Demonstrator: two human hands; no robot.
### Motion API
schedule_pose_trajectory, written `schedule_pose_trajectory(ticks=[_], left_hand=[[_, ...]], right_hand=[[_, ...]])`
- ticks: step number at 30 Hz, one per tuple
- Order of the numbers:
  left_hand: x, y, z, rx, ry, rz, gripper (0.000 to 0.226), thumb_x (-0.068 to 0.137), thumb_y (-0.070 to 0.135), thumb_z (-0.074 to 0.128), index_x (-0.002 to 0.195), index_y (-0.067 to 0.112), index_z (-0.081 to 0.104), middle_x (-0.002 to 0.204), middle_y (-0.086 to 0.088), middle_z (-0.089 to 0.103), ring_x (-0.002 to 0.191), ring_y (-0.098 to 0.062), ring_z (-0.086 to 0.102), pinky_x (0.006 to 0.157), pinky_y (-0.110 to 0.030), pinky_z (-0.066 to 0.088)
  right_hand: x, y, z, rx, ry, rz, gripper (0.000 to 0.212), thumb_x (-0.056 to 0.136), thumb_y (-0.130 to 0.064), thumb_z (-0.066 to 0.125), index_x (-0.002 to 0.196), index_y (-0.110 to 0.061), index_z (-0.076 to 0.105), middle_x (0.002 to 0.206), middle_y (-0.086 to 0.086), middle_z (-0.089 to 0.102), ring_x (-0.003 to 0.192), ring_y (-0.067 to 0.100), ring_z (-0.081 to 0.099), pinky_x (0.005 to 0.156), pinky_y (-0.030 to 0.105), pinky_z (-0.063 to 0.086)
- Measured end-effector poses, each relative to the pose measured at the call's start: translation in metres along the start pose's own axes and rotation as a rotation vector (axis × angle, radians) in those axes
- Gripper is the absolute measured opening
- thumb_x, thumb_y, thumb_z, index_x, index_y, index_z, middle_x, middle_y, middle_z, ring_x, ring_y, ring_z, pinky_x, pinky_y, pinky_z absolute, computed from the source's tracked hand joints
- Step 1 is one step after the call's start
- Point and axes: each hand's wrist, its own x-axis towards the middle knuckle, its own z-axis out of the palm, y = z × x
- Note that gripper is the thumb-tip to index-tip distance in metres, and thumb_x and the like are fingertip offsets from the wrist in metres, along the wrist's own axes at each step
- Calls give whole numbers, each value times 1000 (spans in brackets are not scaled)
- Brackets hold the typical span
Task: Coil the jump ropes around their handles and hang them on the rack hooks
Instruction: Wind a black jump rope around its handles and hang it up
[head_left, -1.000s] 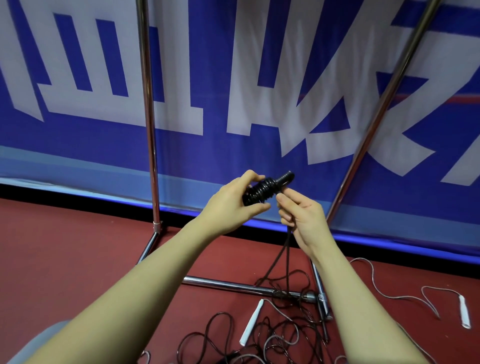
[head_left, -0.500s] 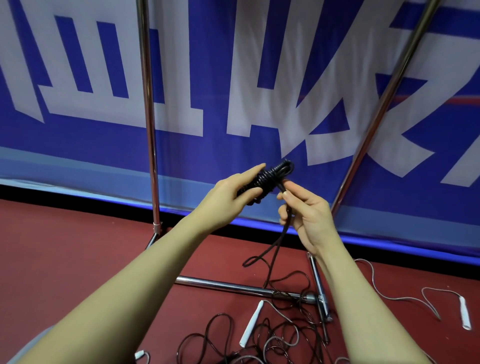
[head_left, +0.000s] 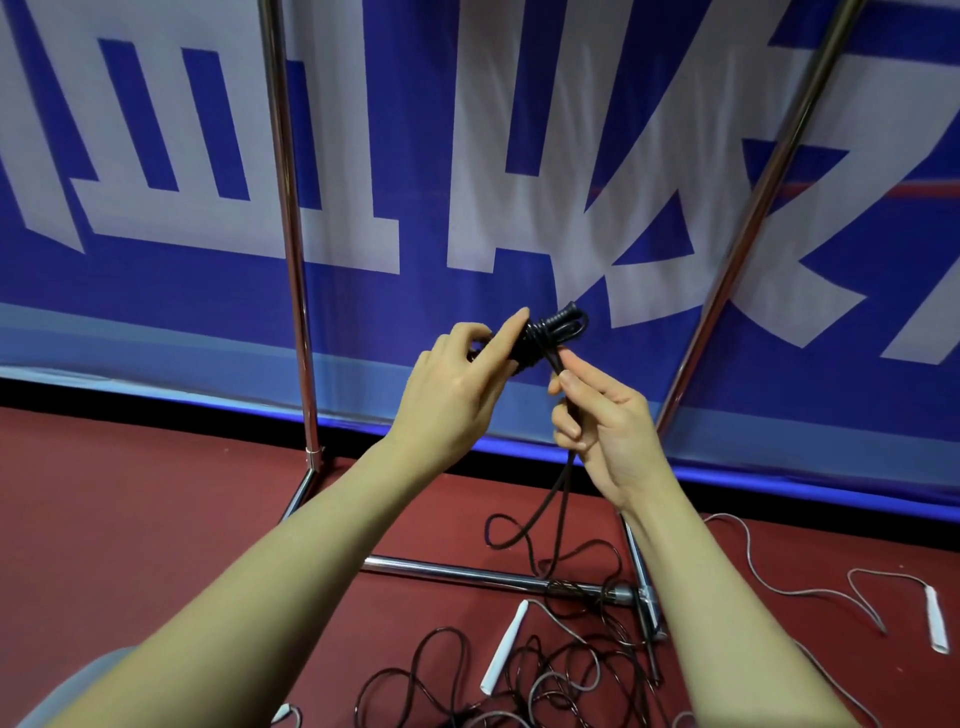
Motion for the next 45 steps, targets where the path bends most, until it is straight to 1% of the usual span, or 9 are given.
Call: schedule_pose_trajectory(ticks=[6,10,14,19,26,33,37,41,45], left_hand=[[0,2,-5,164,18,21,77,67,28,82,136,14,49,85,-12,57,55,-27,53,48,-24,34],[-1,12,-5,65,-14,-116,62,76,42,56,134,18,56,85,-2,58,61,-22,56,50,-24,38],[2,18,-15,-317,-235,-344,66,78,44,58,141,33,44,98,7,58,89,-14,56,81,-33,48],[7,18,-18,-13,-351,-290,79,79,51,71,146,34,32,114,3,48,94,-21,56,75,-33,47],[9,11,-14,103,-95,-92,66,81,33,67,137,3,49,94,-14,53,73,-31,50,59,-34,39],[5,20,-20,-421,-254,-301,35,92,39,53,126,34,47,104,7,56,93,-12,56,86,-42,48],[3,16,-13,-431,-322,-281,37,92,50,44,127,38,44,111,6,58,100,-15,59,89,-45,49],[1,14,-8,-273,-284,-157,59,86,46,64,136,22,46,113,1,39,86,-21,60,72,-45,55],[2,16,-6,-64,-96,-93,58,87,46,57,135,14,53,103,-6,56,83,-24,58,57,-34,49]], right_hand=[[3,-4,-10,-121,-79,-15,34,92,5,47,120,-11,60,77,-1,62,54,10,40,53,22,39],[7,1,-11,-111,-1,-15,26,93,3,51,112,-8,64,72,-1,63,54,8,45,52,21,41],[6,2,-9,-151,-8,-41,20,94,-4,52,83,-11,68,65,0,54,52,8,41,47,20,35],[4,6,-7,-141,-16,-30,32,93,-8,56,64,-16,69,66,2,46,51,8,31,44,18,28],[5,6,-8,-112,-64,-33,22,94,3,47,101,-5,66,73,1,55,58,9,44,51,23,40],[6,8,-6,-97,-30,-31,10,92,-12,53,93,-9,63,68,-2,52,52,7,44,48,20,37],[5,9,-8,-158,22,-66,15,83,-23,60,84,-9,65,65,1,49,49,8,40,46,20,32],[3,9,-7,-186,107,-101,24,77,-29,66,70,-6,64,62,6,48,45,11,35,46,22,29],[4,7,-3,-188,159,-115,27,89,-15,63,63,-9,65,59,6,47,46,11,32,46,22,28]])
